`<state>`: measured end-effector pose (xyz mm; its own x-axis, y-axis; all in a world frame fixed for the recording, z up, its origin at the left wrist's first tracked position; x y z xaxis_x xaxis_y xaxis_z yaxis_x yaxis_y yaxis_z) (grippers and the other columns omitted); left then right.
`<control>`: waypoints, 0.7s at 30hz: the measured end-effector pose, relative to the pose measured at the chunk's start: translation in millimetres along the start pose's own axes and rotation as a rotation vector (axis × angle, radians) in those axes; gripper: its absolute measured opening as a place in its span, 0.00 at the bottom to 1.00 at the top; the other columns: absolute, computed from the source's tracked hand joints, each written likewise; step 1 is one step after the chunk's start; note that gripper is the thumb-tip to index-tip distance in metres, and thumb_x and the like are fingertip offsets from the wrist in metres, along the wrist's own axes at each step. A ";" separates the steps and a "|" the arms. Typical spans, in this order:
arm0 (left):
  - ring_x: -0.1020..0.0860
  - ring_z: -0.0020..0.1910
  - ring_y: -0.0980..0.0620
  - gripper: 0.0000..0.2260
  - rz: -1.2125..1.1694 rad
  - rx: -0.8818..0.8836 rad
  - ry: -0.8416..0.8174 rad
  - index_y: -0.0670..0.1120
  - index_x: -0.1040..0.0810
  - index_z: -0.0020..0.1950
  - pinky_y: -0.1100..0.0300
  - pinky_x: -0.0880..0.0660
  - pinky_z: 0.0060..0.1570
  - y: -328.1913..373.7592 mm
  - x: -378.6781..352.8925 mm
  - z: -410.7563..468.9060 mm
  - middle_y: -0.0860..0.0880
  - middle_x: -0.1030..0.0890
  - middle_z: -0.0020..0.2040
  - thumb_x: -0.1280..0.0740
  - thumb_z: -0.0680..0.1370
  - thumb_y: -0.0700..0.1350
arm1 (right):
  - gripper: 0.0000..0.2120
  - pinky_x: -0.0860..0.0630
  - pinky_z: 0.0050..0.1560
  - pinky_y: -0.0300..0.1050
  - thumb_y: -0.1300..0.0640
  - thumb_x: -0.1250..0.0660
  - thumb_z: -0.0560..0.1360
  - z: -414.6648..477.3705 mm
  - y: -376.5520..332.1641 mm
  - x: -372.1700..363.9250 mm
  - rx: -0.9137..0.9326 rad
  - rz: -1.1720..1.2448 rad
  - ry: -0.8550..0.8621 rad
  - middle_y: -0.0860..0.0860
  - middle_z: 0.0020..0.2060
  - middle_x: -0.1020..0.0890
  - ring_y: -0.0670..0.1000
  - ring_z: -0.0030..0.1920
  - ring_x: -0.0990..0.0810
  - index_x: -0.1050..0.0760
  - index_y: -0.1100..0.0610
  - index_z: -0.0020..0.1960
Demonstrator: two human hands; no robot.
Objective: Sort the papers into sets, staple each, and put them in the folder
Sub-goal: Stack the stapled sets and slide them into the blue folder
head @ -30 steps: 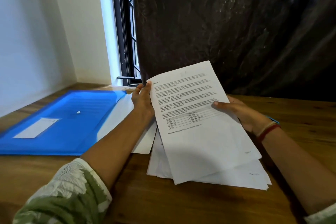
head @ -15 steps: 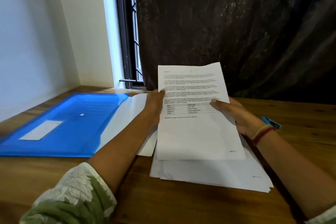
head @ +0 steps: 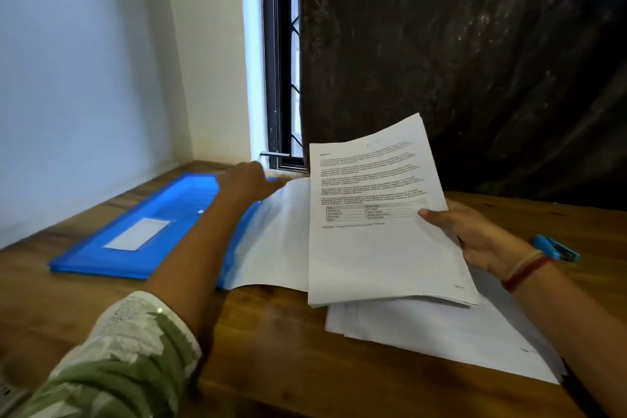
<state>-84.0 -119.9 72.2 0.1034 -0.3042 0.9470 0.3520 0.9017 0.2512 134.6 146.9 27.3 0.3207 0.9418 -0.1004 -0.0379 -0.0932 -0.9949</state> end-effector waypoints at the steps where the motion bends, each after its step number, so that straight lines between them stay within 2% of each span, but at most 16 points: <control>1: 0.26 0.63 0.40 0.36 0.081 0.063 -0.053 0.45 0.28 0.67 0.48 0.30 0.60 -18.1 -5.4 2.2 0.43 0.25 0.65 0.35 0.69 0.70 | 0.13 0.17 0.39 0.49 0.65 0.39 0.78 0.6 1.8 -2.5 -0.035 0.004 -0.006 0.53 0.50 0.15 0.54 0.45 0.14 0.25 0.57 0.61; 3: 0.30 0.67 0.40 0.47 0.129 0.145 -0.198 0.48 0.34 0.72 0.43 0.33 0.65 -42.8 -20.8 4.2 0.45 0.29 0.70 0.33 0.62 0.75 | 0.13 0.17 0.40 0.51 0.65 0.39 0.79 3.1 4.8 -11.5 -0.100 0.004 -0.046 0.55 0.51 0.15 0.56 0.45 0.15 0.25 0.57 0.60; 5: 0.32 0.68 0.41 0.50 0.118 0.172 -0.286 0.48 0.37 0.74 0.43 0.35 0.66 -54.7 -38.6 6.5 0.46 0.31 0.72 0.34 0.61 0.76 | 0.12 0.17 0.42 0.53 0.65 0.40 0.79 8.1 8.8 -21.2 -0.174 0.008 -0.076 0.56 0.52 0.15 0.57 0.45 0.15 0.25 0.57 0.60; 9: 0.29 0.66 0.44 0.42 0.125 0.101 -0.234 0.48 0.31 0.70 0.49 0.33 0.62 -58.6 -46.1 8.8 0.47 0.28 0.69 0.33 0.65 0.73 | 0.16 0.19 0.45 0.58 0.63 0.36 0.75 15.1 14.4 -32.1 -0.328 0.007 -0.135 0.58 0.55 0.17 0.61 0.47 0.15 0.25 0.56 0.62; 11: 0.32 0.69 0.44 0.40 0.119 0.075 -0.217 0.48 0.34 0.73 0.50 0.35 0.64 -58.0 -40.4 5.7 0.47 0.30 0.71 0.34 0.69 0.71 | 0.21 0.20 0.49 0.59 0.63 0.34 0.73 18.8 18.0 -34.1 -0.387 -0.020 -0.171 0.58 0.58 0.18 0.62 0.51 0.17 0.26 0.55 0.65; 13: 0.33 0.70 0.44 0.39 0.107 0.046 -0.212 0.47 0.35 0.74 0.51 0.35 0.65 -60.3 -36.4 5.5 0.46 0.31 0.72 0.35 0.71 0.69 | 0.21 0.22 0.53 0.61 0.63 0.33 0.72 21.1 18.5 -32.7 -0.413 -0.060 -0.183 0.58 0.57 0.18 0.63 0.52 0.17 0.26 0.55 0.65; 15: 0.30 0.67 0.44 0.33 0.085 0.018 -0.173 0.47 0.31 0.70 0.52 0.34 0.63 -66.7 -33.3 7.9 0.46 0.28 0.70 0.36 0.73 0.66 | 0.23 0.27 0.61 0.65 0.61 0.30 0.71 23.4 16.9 -27.2 -0.407 -0.110 -0.184 0.58 0.58 0.18 0.64 0.55 0.18 0.26 0.53 0.65; 18: 0.26 0.61 0.45 0.24 0.001 0.010 -0.166 0.45 0.26 0.64 0.54 0.32 0.59 -79.7 -29.4 14.7 0.45 0.24 0.65 0.40 0.77 0.61 | 0.31 0.38 0.69 0.70 0.59 0.24 0.69 28.1 17.4 -18.5 -0.392 -0.111 -0.313 0.58 0.65 0.23 0.67 0.63 0.24 0.29 0.51 0.69; 20: 0.23 0.50 0.46 0.21 -0.075 0.020 -0.176 0.44 0.23 0.59 0.54 0.28 0.55 -85.4 -26.5 16.3 0.44 0.20 0.58 0.41 0.78 0.60 | 0.28 0.37 0.68 0.69 0.60 0.27 0.72 33.2 17.1 -18.0 -0.374 -0.124 -0.325 0.59 0.65 0.23 0.67 0.63 0.25 0.30 0.53 0.70; 21: 0.22 0.46 0.46 0.21 -0.100 0.022 -0.175 0.44 0.23 0.57 0.54 0.27 0.54 -87.2 -25.5 17.8 0.44 0.19 0.55 0.41 0.78 0.59 | 0.29 0.34 0.66 0.68 0.60 0.26 0.70 36.0 16.3 -19.5 -0.360 -0.143 -0.320 0.59 0.64 0.23 0.67 0.62 0.24 0.29 0.54 0.69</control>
<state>-133.9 -185.3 29.8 -0.0948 -0.3360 0.9371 0.3321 0.8767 0.3480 93.6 138.7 13.2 -0.0096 0.9999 -0.0123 0.3324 -0.0084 -0.9431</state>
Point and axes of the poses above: each hand's wrist, its own z-axis towards the middle knuckle, its own x-axis out of the back of the hand, y = z × x, the point moved 3 cm from there along z, towards the middle knuckle
